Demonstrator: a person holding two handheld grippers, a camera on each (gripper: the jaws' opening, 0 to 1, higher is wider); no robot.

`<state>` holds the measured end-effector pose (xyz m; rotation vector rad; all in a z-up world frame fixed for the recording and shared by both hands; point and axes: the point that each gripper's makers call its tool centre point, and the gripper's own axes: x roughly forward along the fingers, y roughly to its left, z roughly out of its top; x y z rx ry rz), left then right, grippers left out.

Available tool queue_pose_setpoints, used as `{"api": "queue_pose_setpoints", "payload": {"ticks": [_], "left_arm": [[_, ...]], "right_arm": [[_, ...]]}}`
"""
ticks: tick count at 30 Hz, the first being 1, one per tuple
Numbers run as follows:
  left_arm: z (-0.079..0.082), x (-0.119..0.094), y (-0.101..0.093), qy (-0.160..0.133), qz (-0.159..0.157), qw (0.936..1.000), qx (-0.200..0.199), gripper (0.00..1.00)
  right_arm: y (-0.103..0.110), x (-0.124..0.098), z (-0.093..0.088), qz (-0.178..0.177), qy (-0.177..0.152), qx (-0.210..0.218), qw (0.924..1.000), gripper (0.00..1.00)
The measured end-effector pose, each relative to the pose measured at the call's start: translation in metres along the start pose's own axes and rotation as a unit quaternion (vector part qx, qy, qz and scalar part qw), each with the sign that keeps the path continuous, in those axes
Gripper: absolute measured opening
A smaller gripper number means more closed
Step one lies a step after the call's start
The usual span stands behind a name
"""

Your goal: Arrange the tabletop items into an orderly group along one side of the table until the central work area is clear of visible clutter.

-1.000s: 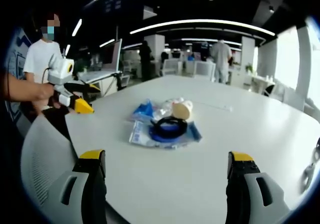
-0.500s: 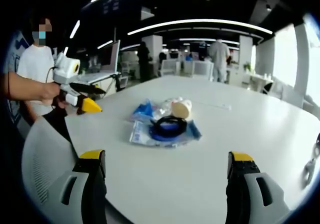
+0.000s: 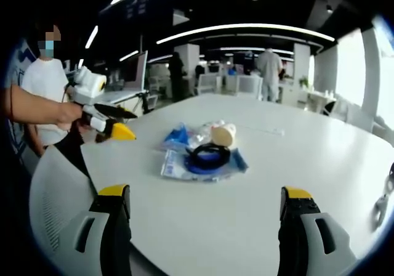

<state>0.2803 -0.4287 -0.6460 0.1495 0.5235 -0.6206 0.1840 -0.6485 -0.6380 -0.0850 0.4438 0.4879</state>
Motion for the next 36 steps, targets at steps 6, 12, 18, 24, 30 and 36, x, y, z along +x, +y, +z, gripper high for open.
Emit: {"api": "queue_pose_setpoints", "payload": {"ticks": [6, 12, 18, 24, 30, 36], "left_arm": [[0.002, 0.011, 0.004, 0.005, 0.0, 1.0, -0.001, 0.86], [0.002, 0.018, 0.007, 0.008, 0.003, 0.9999, -0.008, 0.84], [0.003, 0.027, 0.006, 0.01, 0.004, 0.9999, -0.01, 0.82], [0.005, 0.036, 0.006, 0.014, 0.004, 0.9999, -0.004, 0.8], [0.007, 0.046, 0.008, 0.015, 0.005, 0.9999, -0.006, 0.78], [0.01, 0.056, 0.009, 0.016, 0.007, 0.9998, -0.004, 0.77]], "right_arm": [[0.001, -0.002, 0.0, 0.002, 0.001, 0.0, 1.0, 1.0], [0.001, -0.002, -0.001, 0.004, 0.0, -0.001, 1.0, 1.0], [0.001, -0.001, -0.001, 0.009, 0.002, -0.006, 0.9999, 1.0], [0.002, 0.0, 0.001, 0.013, 0.003, -0.007, 0.9999, 1.0], [0.001, -0.001, 0.002, 0.013, 0.003, -0.008, 0.9999, 1.0], [0.001, -0.004, 0.003, 0.014, 0.003, -0.008, 0.9999, 1.0]]}}
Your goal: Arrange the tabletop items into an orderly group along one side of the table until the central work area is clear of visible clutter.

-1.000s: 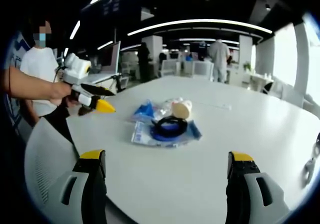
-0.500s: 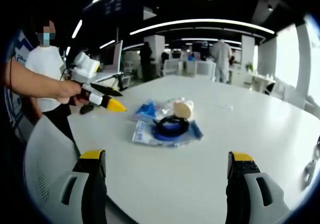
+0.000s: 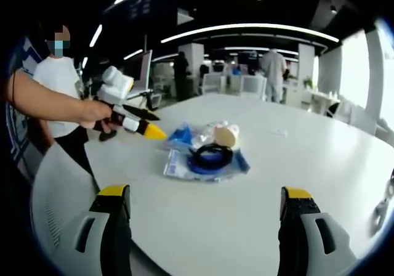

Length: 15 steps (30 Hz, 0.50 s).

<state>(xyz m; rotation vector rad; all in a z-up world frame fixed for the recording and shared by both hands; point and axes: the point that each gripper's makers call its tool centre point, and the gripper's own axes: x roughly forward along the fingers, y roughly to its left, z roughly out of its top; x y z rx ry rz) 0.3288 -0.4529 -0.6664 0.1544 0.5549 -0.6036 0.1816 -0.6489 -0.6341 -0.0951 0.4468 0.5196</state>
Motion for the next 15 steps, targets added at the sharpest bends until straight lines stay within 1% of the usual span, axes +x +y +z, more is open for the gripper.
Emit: {"api": "queue_pose_setpoints", "payload": {"ticks": [8, 15], "left_arm": [[0.003, 0.011, 0.0, 0.005, 0.002, 1.0, 0.008, 0.74], [0.002, 0.021, 0.002, 0.01, 0.009, 0.9999, 0.001, 0.69]], "right_arm": [[-0.003, -0.005, 0.002, -0.004, -0.003, 0.003, 1.0, 1.0], [-0.004, -0.006, 0.001, -0.002, -0.004, 0.006, 1.0, 1.0]]}}
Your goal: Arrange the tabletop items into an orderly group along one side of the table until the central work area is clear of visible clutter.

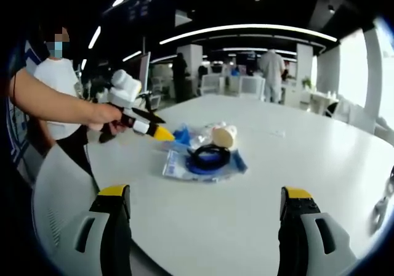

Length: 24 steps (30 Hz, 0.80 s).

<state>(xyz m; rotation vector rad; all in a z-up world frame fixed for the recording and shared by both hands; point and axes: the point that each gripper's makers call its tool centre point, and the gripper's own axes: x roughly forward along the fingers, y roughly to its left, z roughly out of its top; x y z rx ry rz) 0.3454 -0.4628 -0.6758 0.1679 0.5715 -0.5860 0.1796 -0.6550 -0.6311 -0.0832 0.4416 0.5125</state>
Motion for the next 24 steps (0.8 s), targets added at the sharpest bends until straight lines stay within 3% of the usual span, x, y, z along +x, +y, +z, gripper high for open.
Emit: {"api": "queue_pose_setpoints", "payload": {"ticks": [17, 24], "left_arm": [[0.011, 0.031, 0.008, 0.009, 0.007, 0.9999, 0.003, 0.62], [0.008, 0.042, 0.011, 0.018, 0.008, 0.9998, -0.001, 0.6]], "right_arm": [[-0.003, 0.004, 0.007, 0.007, -0.006, -0.001, 1.0, 1.0], [-0.008, 0.014, 0.021, 0.01, -0.023, -0.001, 0.9997, 1.0]]}}
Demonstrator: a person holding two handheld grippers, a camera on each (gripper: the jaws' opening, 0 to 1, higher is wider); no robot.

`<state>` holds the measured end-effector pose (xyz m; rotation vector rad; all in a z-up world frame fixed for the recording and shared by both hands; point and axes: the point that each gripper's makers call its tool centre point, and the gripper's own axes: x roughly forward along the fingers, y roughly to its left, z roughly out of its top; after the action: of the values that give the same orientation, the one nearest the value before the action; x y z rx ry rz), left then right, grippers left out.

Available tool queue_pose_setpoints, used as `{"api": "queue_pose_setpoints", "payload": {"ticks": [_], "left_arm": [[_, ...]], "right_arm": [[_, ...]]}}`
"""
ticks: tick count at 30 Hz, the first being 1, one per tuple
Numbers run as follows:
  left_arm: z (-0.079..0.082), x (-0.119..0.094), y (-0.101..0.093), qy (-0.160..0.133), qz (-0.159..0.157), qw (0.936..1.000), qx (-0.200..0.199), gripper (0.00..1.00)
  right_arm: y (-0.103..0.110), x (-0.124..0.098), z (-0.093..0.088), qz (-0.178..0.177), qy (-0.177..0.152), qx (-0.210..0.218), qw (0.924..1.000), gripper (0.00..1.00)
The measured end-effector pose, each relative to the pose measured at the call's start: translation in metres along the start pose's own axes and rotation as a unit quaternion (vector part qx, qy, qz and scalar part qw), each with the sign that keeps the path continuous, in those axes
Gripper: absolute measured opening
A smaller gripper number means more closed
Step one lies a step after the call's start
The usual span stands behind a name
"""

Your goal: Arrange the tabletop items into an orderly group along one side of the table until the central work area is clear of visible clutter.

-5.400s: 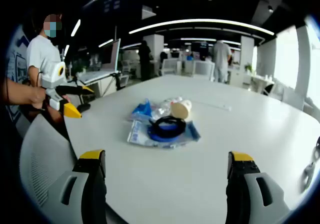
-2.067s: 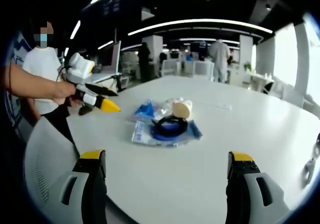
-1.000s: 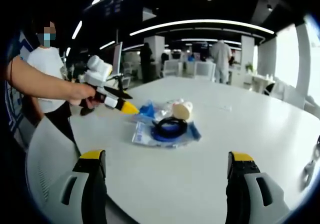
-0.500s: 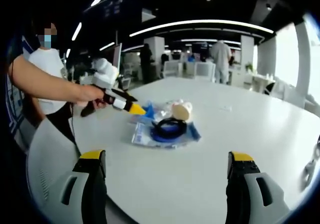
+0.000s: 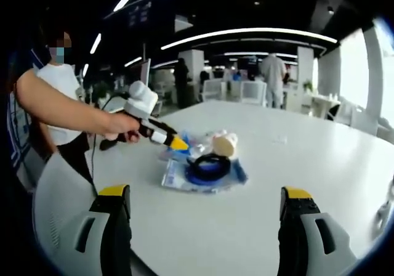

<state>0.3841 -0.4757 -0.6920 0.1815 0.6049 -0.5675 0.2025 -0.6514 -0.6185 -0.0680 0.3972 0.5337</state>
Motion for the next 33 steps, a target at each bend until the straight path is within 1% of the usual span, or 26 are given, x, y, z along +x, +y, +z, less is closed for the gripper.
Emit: {"api": "queue_pose_setpoints", "payload": {"ticks": [8, 13, 16, 22, 27, 29, 31, 33], "left_arm": [[0.001, 0.011, 0.004, 0.005, 0.002, 1.0, -0.004, 0.59], [0.004, 0.016, 0.004, 0.007, 0.0, 1.0, -0.004, 0.57], [0.006, 0.02, 0.005, 0.007, 0.004, 1.0, -0.001, 0.56], [0.008, 0.031, 0.007, 0.01, 0.01, 0.9998, -0.013, 0.54], [0.005, 0.039, 0.007, 0.014, 0.014, 0.9996, -0.021, 0.53], [0.007, 0.042, 0.007, 0.012, 0.017, 0.9994, -0.028, 0.53], [0.012, 0.046, 0.007, 0.003, 0.018, 0.999, -0.042, 0.53], [0.015, 0.049, 0.007, -0.002, 0.018, 0.9989, -0.044, 0.51]], "right_arm": [[-0.003, 0.02, 0.007, 0.014, 0.0, -0.021, 0.9997, 0.98], [-0.005, 0.028, 0.01, 0.018, 0.0, -0.023, 0.9996, 0.96], [-0.005, 0.033, 0.011, 0.021, -0.002, -0.024, 0.9995, 0.96], [-0.01, 0.044, 0.015, 0.024, -0.002, -0.027, 0.9994, 0.95], [-0.013, 0.047, 0.017, 0.025, -0.005, -0.026, 0.9993, 0.95], [-0.014, 0.048, 0.017, 0.025, -0.005, -0.024, 0.9994, 0.95], [-0.015, 0.048, 0.016, 0.025, -0.004, -0.021, 0.9995, 0.95], [-0.016, 0.049, 0.014, 0.025, -0.002, -0.02, 0.9995, 0.95]]}}
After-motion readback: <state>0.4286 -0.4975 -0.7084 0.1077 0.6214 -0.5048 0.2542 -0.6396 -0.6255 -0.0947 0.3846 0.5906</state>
